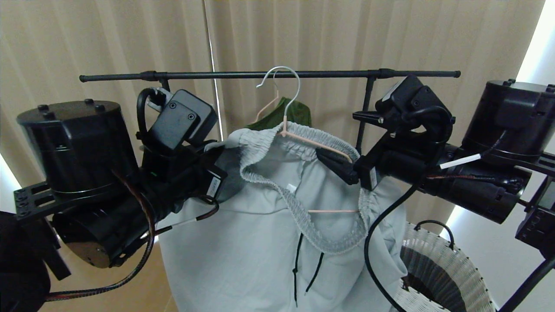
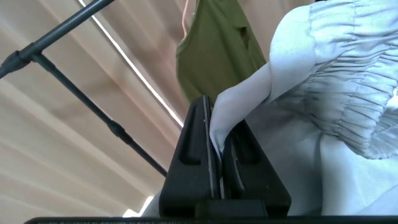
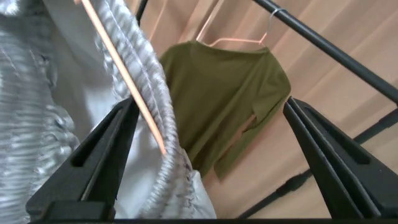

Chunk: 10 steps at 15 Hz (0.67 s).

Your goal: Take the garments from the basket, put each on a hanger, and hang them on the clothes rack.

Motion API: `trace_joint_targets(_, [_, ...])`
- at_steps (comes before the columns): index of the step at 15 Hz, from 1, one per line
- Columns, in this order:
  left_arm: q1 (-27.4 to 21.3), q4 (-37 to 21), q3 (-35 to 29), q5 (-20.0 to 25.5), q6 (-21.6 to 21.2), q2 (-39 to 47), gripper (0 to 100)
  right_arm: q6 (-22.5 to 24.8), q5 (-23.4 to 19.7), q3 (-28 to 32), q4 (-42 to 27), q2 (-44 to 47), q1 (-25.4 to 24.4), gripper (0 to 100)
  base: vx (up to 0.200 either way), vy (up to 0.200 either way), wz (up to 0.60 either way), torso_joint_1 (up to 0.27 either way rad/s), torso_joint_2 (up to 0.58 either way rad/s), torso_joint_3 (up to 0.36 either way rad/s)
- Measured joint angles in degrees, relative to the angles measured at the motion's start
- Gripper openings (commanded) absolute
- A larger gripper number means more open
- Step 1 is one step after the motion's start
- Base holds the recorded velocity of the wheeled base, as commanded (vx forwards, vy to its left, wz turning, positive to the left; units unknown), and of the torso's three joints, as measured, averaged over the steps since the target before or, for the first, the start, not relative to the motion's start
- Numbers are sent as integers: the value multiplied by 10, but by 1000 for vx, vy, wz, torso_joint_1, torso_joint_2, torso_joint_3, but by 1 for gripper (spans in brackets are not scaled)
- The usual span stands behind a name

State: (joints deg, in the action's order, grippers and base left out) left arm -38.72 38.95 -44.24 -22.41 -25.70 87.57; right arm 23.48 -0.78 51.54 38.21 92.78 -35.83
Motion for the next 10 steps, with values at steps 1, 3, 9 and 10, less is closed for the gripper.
trace_joint_targets(1, [0, 7, 0, 1, -1, 0, 0, 0, 1, 1, 0, 1, -2, 0, 0, 0, 0, 0, 0, 0])
trace_joint_targets(3, [0, 28, 1, 2, -5, 0, 0, 0, 1, -1, 0, 2, -3, 0, 0, 0, 0, 0, 0, 0])
trace_joint_targets(9, [0, 34, 4, 2, -12, -4, 0, -1, 1, -1, 5, 10, -4, 0, 0, 0, 0, 0, 0, 0])
trace_joint_targets(10, [-1, 34, 5, 3, -12, -4, 0, -1, 1, -1, 8, 11, -4, 0, 0, 0, 0, 0, 0, 0])
